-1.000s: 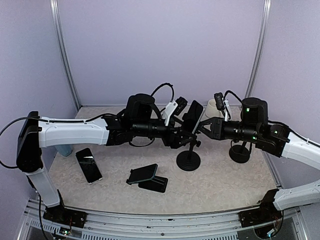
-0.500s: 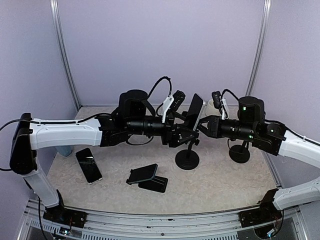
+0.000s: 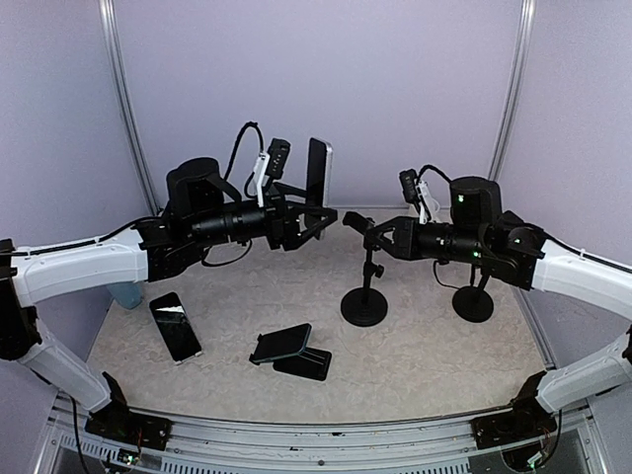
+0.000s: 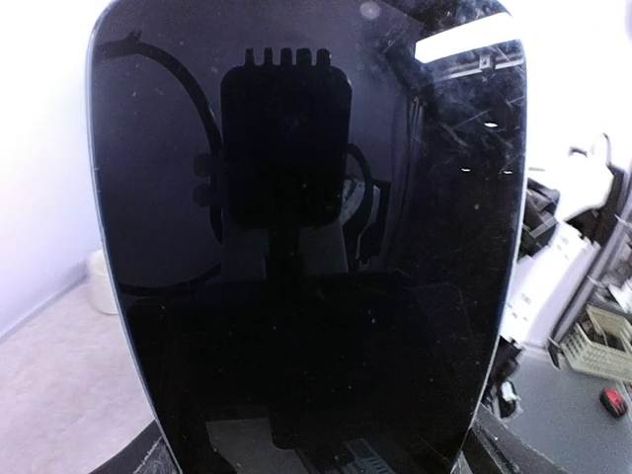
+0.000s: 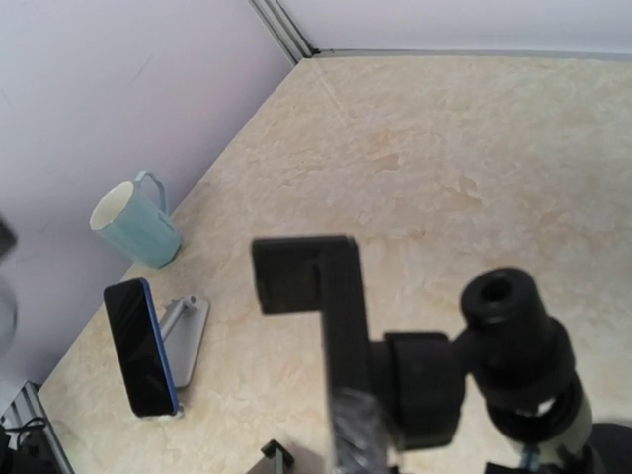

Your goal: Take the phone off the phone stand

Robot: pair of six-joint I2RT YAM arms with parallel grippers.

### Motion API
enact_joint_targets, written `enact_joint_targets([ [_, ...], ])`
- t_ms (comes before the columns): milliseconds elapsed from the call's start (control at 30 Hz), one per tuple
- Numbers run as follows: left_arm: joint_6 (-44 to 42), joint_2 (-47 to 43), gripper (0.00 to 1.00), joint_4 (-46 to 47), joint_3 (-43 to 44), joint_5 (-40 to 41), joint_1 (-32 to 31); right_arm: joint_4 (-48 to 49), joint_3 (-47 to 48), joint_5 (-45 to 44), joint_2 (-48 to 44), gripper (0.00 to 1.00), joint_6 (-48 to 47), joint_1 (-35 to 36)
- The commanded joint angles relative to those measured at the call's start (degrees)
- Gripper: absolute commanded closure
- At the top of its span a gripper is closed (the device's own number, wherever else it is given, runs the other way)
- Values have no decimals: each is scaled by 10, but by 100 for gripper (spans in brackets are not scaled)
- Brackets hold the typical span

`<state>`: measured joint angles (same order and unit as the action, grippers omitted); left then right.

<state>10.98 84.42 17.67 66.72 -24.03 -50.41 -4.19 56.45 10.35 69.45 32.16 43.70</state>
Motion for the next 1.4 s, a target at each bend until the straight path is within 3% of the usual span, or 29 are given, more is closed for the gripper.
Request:
enact_joint_targets([
  [0, 58, -54, 77, 70, -38, 27, 58, 56, 40, 2, 27, 100, -29, -3],
  [267, 91, -83, 78, 68, -87, 65, 117, 71, 98, 18, 83, 100, -42, -21],
  [733, 118, -96, 78, 74, -143, 83, 156, 95, 260, 66, 235, 100, -42, -80],
  [1367, 109, -126, 77, 54, -186, 113, 163, 59, 553, 91, 471, 100, -31, -105],
])
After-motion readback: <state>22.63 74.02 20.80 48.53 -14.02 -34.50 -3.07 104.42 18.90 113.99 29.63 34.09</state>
